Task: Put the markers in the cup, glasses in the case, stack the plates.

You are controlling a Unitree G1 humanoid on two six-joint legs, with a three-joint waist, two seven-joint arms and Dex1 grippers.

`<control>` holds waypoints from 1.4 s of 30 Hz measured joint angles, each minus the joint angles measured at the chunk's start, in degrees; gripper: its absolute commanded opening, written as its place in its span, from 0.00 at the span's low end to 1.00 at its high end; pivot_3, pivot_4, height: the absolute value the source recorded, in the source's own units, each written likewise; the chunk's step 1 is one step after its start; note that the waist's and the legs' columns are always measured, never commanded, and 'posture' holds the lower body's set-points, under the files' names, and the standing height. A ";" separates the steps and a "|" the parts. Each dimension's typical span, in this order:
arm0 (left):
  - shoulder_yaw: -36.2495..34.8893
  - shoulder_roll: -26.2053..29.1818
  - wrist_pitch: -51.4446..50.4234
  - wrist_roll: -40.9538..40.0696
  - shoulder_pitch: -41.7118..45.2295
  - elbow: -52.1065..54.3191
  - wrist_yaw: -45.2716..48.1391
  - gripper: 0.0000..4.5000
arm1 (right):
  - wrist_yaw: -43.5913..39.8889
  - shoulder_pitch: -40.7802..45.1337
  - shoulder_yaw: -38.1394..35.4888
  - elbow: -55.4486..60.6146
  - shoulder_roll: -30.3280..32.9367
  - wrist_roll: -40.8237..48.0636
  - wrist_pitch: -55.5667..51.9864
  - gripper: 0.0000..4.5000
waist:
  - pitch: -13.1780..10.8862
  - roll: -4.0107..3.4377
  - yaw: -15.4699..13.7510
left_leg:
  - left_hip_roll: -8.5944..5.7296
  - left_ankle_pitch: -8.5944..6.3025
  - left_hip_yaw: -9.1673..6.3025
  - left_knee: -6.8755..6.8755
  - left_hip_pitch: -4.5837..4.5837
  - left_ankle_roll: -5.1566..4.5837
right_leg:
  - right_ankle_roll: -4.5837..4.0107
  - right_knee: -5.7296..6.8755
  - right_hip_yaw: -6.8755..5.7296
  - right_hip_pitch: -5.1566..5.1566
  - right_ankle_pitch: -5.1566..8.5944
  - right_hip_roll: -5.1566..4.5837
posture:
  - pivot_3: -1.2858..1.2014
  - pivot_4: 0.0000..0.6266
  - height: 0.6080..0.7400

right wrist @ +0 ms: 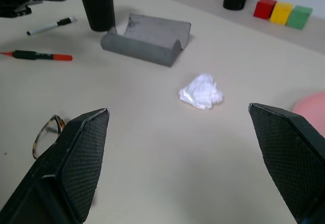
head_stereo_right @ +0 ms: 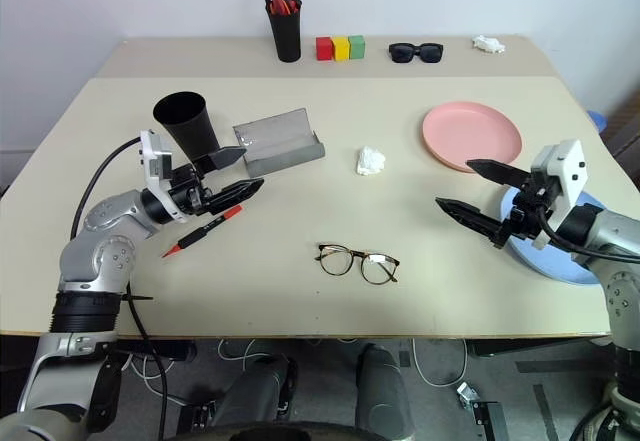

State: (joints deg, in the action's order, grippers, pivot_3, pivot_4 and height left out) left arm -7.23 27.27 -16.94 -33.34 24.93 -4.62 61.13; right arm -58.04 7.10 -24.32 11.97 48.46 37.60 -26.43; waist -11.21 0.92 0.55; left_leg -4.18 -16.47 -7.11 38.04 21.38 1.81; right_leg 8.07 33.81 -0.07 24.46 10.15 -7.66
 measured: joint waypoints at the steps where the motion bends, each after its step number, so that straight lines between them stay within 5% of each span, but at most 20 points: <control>1: 0.00 0.37 0.02 0.23 0.00 -0.06 0.22 0.99 | -0.26 0.20 0.48 0.30 -0.07 -0.07 0.73 1.00 | 0.00 0.00 -0.01 | 0.00 0.00 0.00 0.00 0.00 0.00 | 0.00 0.00 0.00 0.00 0.00 0.00 | 0.52 0.24 1.00; 16: -3.33 6.31 1.01 2.10 -2.17 -1.12 -1.70 0.99 | -0.69 4.07 7.82 2.95 -2.92 -0.35 3.37 1.00 | 0.00 0.00 0.26 | 0.03 0.00 0.00 -0.05 0.00 0.01 | 0.00 -0.01 0.01 0.06 0.00 0.01 | 0.52 0.24 1.00; 25: -12.11 11.83 -8.91 -1.79 -12.04 0.91 -7.75 0.99 | 3.15 11.01 20.42 7.10 -13.05 -2.23 3.32 1.00 | -0.02 -0.02 -0.77 | 0.03 0.01 -0.09 -0.03 0.05 0.04 | -0.01 0.07 0.01 0.14 0.00 0.00 | 0.52 0.24 1.00; 31: -11.76 16.90 -9.30 6.97 -8.54 -5.37 -17.66 0.99 | 1.94 11.63 21.18 8.91 -12.51 3.21 -3.19 1.00 | -0.02 0.01 -1.18 | 0.02 0.01 -0.06 -0.04 0.02 0.04 | -0.01 0.08 0.00 0.13 0.00 0.04 | 0.52 0.24 1.00; 42: -7.53 16.21 -25.43 11.17 6.36 -13.92 -29.10 0.99 | 3.81 12.46 23.43 9.28 -15.67 1.41 -1.46 1.00 | -0.02 0.03 -1.15 | 0.00 0.04 -0.06 -0.04 0.02 0.09 | 0.00 0.15 -0.01 0.16 0.00 0.06 | 0.52 0.24 1.00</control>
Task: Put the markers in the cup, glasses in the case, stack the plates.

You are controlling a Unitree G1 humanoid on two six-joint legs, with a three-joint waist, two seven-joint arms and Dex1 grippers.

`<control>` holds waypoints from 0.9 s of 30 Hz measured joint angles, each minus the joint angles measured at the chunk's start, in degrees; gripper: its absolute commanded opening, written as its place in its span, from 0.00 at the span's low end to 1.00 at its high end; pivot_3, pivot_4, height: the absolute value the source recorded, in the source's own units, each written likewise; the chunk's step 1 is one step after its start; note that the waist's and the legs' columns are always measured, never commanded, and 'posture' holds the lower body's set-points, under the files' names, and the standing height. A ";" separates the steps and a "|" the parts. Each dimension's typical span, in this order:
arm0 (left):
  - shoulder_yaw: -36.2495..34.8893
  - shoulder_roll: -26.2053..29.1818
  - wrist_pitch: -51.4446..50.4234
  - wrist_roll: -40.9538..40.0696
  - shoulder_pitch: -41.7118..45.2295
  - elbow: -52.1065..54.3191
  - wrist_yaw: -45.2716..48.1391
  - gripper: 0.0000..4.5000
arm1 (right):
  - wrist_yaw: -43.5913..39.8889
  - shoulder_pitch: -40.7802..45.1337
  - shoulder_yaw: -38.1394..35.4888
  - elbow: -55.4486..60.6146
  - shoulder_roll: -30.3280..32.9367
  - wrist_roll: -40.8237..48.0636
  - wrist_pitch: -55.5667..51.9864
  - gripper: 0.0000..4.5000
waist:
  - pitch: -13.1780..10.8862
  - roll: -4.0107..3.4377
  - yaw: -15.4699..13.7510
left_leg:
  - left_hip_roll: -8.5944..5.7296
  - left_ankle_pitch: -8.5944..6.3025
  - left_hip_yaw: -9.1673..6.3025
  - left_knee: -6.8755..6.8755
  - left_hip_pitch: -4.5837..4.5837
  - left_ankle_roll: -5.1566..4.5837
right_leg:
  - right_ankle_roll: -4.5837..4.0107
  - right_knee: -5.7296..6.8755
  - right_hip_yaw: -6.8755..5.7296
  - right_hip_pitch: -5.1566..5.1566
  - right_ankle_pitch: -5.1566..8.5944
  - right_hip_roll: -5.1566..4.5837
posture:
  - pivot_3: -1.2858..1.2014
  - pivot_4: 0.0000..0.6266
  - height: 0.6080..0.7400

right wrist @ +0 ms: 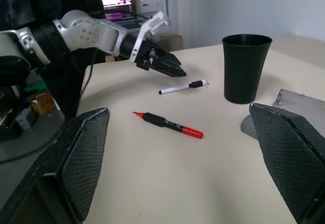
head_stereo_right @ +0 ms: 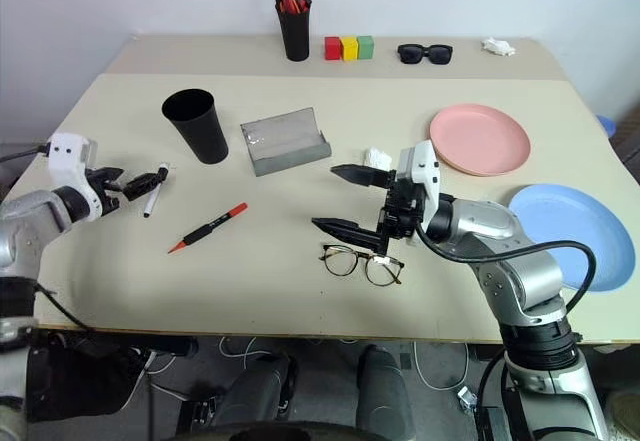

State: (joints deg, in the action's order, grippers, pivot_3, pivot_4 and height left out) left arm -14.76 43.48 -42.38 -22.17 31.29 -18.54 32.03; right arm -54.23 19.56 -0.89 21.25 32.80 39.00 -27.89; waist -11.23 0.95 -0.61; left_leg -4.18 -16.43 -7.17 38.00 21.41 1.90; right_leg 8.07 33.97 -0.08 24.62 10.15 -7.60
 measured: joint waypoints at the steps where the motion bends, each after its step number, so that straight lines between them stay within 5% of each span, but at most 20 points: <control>1: 0.78 -0.02 -1.31 0.53 1.73 -0.84 -0.65 0.99 | 0.13 -0.29 -0.02 0.07 0.00 -0.18 0.31 1.00 | 0.00 0.00 0.06 | 0.00 0.00 0.01 0.00 0.00 0.00 | 0.00 0.00 0.00 0.00 0.00 0.00 | 0.52 0.24 1.00; 10: 6.28 -0.16 -8.27 5.04 8.53 -9.03 -2.18 0.99 | 2.48 -3.62 -0.11 2.18 0.02 -1.10 0.83 1.00 | -0.01 0.01 1.23 | 0.00 0.01 -0.01 -0.02 0.02 0.02 | 0.00 0.06 0.00 0.06 0.00 0.01 | 0.52 0.24 1.00; 19: 9.76 -1.80 -3.20 9.83 16.28 -19.83 -1.39 0.99 | 4.46 -4.47 -0.13 3.72 0.24 -3.29 1.63 1.00 | -0.01 0.02 1.37 | -0.01 0.02 0.02 -0.03 0.01 0.05 | 0.01 0.05 0.00 0.06 0.00 0.00 | 0.52 0.24 1.00; 22: 10.91 -1.97 -2.93 10.92 15.93 -21.96 -0.66 0.81 | 4.83 -4.57 -0.73 3.68 0.72 -4.18 2.37 1.00 | -0.01 0.02 1.42 | 0.00 0.03 0.02 -0.03 0.01 0.04 | 0.01 0.06 0.00 0.07 0.00 0.00 | 0.52 0.24 1.00; 27: 10.53 -1.71 -2.62 11.25 15.33 -21.78 -0.22 0.24 | 5.18 -4.63 -2.24 3.33 1.46 -4.68 2.76 1.00 | 0.00 0.02 1.24 | -0.01 0.03 0.02 -0.03 0.00 0.05 | 0.01 0.06 0.01 0.05 0.00 -0.02 | 0.52 0.24 1.00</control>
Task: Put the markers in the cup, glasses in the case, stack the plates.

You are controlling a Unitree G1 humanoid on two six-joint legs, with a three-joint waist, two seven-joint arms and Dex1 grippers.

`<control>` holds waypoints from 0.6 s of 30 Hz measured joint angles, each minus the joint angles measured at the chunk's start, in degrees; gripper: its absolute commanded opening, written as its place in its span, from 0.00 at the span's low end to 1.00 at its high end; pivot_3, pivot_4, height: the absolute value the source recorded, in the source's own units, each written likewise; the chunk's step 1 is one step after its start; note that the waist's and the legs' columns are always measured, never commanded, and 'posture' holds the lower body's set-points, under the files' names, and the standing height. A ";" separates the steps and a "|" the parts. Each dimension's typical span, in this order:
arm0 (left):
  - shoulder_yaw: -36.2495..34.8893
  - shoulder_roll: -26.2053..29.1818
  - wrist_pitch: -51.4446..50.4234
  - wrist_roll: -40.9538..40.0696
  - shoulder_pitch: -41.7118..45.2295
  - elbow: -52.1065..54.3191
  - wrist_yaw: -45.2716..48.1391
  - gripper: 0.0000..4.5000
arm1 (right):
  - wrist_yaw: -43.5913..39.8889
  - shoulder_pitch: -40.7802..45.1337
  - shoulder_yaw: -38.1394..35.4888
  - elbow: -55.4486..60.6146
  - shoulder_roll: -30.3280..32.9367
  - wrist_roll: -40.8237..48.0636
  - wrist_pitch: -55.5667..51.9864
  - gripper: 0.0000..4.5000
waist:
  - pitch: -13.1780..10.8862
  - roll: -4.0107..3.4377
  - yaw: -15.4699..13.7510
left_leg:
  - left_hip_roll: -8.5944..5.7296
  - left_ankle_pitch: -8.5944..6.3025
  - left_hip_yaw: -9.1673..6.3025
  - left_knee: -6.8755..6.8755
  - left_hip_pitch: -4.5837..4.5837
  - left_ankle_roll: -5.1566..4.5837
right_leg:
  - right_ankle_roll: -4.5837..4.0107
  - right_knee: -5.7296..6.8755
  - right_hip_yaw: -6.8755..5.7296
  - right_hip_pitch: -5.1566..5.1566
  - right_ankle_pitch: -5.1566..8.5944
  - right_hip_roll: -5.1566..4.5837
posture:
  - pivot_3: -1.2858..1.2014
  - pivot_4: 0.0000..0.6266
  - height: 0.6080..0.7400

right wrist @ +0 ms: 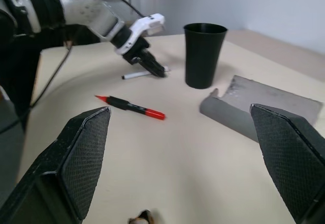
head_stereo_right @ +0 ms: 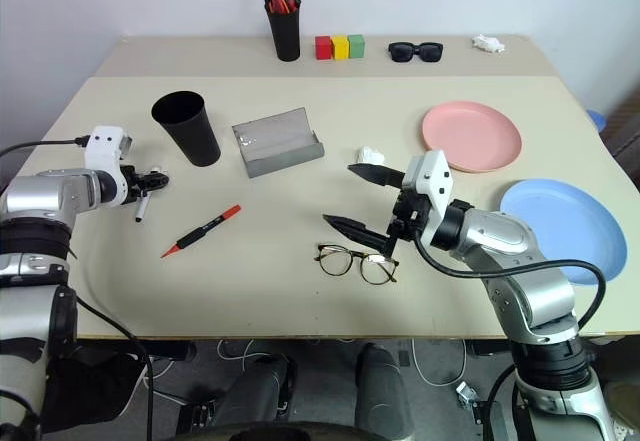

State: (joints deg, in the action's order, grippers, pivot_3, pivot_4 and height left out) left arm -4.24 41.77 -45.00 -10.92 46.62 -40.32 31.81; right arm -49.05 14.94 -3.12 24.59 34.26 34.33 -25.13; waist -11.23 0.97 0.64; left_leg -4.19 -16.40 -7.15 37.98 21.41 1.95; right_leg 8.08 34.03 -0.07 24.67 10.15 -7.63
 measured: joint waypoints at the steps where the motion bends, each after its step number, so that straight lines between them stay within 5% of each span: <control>1: -0.17 0.02 0.07 -0.01 -0.26 0.18 0.14 0.13 | 0.08 0.00 0.00 -0.02 0.00 -0.12 0.02 1.00 | 0.00 0.00 -0.02 | 0.00 0.00 0.00 0.00 0.00 0.00 | 0.00 0.00 0.00 0.00 0.00 0.00 | 0.52 0.24 1.00; 3: -1.12 0.02 0.76 -0.02 -1.01 0.56 0.28 0.01 | 0.16 0.00 0.00 -0.02 0.00 -0.29 0.03 1.00 | 0.00 0.00 0.00 | 0.01 0.00 0.00 0.00 0.00 0.00 | 0.00 0.00 0.00 0.00 0.00 0.00 | 0.52 0.24 1.00; 10: -5.10 0.06 6.85 -1.10 -6.37 3.85 0.45 0.01 | 0.06 0.11 0.03 -0.21 0.04 -0.30 0.03 1.00 | 0.00 0.00 0.31 | 0.04 0.00 0.00 -0.02 0.01 0.02 | -0.01 0.01 0.01 0.06 0.00 0.01 | 0.52 0.24 1.00; 18: -20.55 -0.75 29.22 -9.09 -14.63 17.71 2.76 0.01 | -0.83 1.22 0.05 -1.93 0.09 -0.42 0.21 1.00 | 0.00 0.02 -0.39 | 0.05 0.02 -0.02 -0.02 0.08 0.09 | -0.06 -0.04 0.01 0.07 -0.04 -0.04 | 0.52 0.24 1.00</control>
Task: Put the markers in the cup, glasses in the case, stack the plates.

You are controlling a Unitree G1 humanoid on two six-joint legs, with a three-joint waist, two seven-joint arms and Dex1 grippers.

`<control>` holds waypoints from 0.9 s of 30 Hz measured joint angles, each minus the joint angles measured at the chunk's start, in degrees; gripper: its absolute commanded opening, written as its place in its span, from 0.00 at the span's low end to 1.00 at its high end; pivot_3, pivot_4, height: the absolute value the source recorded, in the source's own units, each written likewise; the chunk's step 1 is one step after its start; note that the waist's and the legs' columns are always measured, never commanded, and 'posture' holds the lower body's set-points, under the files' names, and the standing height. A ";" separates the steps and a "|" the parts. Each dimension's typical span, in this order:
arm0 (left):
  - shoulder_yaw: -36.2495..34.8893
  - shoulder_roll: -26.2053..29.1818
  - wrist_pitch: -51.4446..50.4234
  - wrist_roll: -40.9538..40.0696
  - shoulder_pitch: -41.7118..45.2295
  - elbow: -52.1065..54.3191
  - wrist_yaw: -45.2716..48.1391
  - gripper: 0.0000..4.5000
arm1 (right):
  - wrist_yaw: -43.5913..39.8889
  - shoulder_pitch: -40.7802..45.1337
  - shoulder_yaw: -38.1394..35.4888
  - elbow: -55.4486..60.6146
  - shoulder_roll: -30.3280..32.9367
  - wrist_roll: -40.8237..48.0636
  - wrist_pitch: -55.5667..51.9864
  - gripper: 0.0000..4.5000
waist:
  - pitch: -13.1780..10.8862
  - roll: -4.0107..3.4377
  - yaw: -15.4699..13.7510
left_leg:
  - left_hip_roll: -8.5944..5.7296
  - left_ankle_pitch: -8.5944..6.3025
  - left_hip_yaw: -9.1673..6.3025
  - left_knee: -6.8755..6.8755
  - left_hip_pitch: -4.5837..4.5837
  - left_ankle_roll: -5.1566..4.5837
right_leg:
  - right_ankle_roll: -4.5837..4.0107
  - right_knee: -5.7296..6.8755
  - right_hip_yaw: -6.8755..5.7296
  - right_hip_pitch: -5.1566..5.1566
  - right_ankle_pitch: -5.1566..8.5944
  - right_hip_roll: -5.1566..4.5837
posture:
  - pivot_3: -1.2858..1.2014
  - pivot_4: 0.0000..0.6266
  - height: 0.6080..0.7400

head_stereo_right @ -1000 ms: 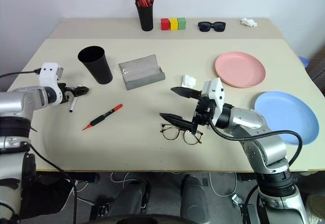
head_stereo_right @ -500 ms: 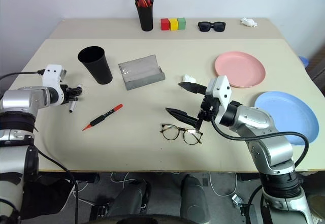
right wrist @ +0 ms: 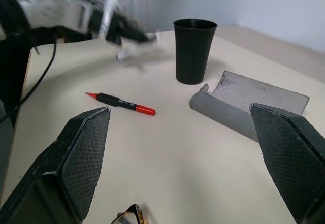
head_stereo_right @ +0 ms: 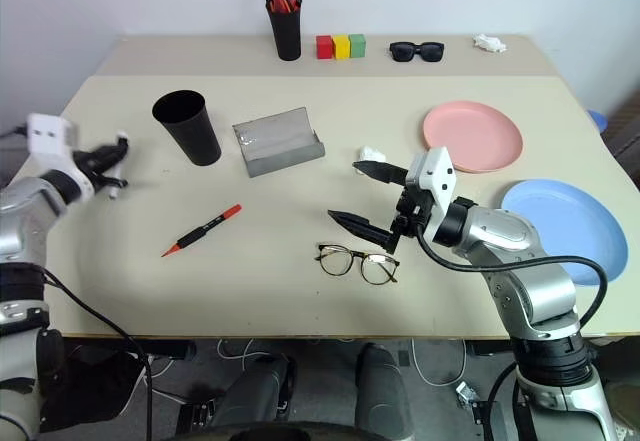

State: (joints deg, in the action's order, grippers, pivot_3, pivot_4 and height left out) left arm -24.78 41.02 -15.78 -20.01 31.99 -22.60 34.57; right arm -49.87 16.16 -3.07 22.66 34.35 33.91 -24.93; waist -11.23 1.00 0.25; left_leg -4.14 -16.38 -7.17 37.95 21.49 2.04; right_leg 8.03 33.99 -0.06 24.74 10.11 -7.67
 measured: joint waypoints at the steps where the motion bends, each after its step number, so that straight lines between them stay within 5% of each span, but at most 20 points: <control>1: -1.57 -0.37 2.00 -1.08 0.70 0.74 -0.29 0.01 | -0.09 0.19 0.00 -0.27 0.00 -0.02 0.12 1.00 | 0.00 0.00 -0.11 | -0.01 0.00 0.00 0.00 -0.03 0.00 | 0.00 0.00 0.00 -0.04 0.00 0.00 | 0.52 0.24 1.00; 7: -6.42 -4.04 13.27 -5.58 11.00 -1.17 -3.01 0.01 | -1.04 2.20 0.55 -1.80 -0.20 -0.14 0.30 1.00 | 0.01 0.02 -0.93 | -0.04 0.01 0.04 0.04 -0.04 0.01 | 0.01 -0.01 -0.01 -0.07 0.00 0.02 | 0.52 0.24 1.00; 27: 2.25 -13.82 39.47 -0.40 28.26 -34.44 2.62 0.01 | 1.34 -0.14 -0.16 0.31 0.09 -0.49 0.08 1.00 | 0.00 0.06 -0.50 | -0.05 0.02 0.08 0.05 -0.07 -0.01 | 0.02 -0.05 -0.01 -0.12 -0.01 0.05 | 0.52 0.24 1.00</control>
State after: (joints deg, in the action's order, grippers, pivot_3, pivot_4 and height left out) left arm -22.53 27.20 23.69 -20.41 60.25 -57.04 37.19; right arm -48.53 16.02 -3.24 22.97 34.43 33.42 -24.85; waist -11.23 1.06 -0.24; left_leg -4.19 -16.36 -7.09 38.00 21.42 2.03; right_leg 8.04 33.94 -0.07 24.62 10.10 -7.62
